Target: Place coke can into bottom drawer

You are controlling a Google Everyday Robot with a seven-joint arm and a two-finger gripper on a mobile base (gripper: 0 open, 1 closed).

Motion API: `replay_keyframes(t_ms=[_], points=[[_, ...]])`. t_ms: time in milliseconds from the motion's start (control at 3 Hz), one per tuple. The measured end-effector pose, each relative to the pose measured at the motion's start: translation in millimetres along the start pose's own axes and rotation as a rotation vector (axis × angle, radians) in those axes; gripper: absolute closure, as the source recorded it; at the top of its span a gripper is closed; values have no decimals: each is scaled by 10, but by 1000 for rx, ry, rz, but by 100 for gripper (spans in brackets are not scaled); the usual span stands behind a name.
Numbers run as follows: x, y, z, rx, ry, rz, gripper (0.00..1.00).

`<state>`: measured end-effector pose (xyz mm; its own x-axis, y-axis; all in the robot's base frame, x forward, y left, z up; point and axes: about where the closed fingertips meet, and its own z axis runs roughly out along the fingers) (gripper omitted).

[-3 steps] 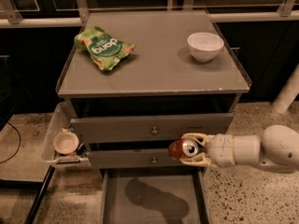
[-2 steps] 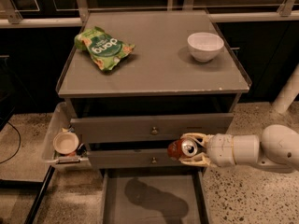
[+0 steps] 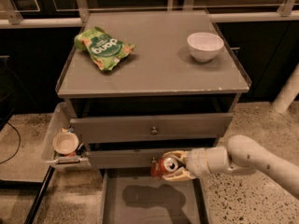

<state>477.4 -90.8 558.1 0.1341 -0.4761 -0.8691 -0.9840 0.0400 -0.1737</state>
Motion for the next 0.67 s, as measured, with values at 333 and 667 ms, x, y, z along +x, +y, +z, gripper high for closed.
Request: replay_keyframes(t_ms=[333, 667], points=[[438, 208, 344, -99, -2, 47, 100], [889, 357, 488, -144, 52, 73, 100]])
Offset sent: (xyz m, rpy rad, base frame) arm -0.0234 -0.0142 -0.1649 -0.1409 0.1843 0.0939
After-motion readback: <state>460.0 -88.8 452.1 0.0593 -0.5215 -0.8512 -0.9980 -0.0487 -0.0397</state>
